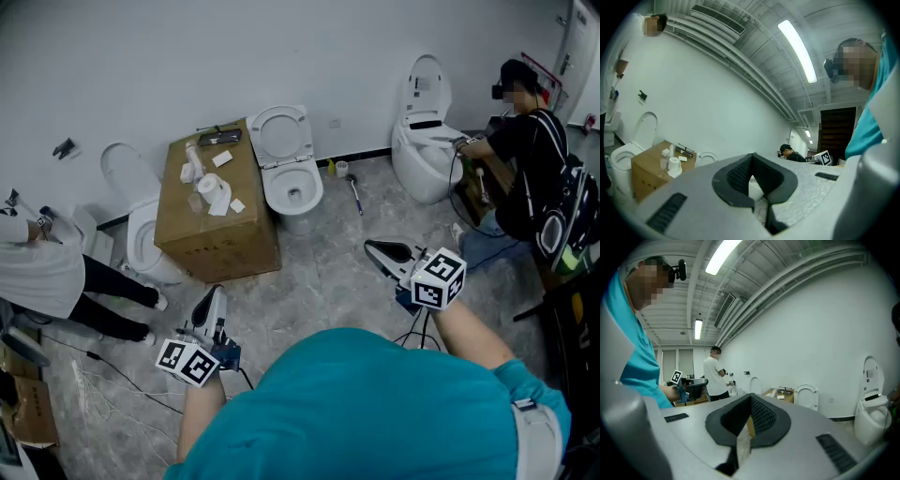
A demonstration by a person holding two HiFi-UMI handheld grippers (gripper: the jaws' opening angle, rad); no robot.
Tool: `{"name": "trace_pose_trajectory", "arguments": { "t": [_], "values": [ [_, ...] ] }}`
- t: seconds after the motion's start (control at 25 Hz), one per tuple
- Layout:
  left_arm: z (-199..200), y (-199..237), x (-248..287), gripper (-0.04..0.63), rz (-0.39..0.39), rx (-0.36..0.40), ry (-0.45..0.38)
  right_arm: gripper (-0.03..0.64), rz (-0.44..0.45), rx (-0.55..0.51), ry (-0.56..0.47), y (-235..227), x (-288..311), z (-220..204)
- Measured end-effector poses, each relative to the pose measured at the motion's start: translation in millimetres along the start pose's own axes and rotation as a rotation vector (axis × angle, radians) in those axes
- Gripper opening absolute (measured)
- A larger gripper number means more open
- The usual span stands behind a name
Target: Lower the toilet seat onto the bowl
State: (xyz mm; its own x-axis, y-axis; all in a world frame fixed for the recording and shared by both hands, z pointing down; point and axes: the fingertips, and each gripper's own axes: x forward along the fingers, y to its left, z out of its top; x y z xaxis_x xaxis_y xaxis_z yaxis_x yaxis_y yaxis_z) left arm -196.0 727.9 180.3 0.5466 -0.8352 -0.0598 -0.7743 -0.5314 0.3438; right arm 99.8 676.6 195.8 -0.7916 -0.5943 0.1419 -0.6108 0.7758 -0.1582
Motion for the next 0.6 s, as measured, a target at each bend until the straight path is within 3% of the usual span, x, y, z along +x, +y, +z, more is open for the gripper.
{"name": "trace_pose_trajectory", "arguments": {
  "t": [0.44,0.6],
  "values": [
    [-4.0,6.1,13.0,0.003,-0.008,0.001,-0.005,-0.002,-0.002,0.0,0.01,-12.9,2.7,-3.4],
    [-7.5,-1.7,22.4,0.003,-0.009,-0.009,-0.002,-0.002,0.051,0.031,0.01,-12.6,-0.9,-3.2]
  ]
}}
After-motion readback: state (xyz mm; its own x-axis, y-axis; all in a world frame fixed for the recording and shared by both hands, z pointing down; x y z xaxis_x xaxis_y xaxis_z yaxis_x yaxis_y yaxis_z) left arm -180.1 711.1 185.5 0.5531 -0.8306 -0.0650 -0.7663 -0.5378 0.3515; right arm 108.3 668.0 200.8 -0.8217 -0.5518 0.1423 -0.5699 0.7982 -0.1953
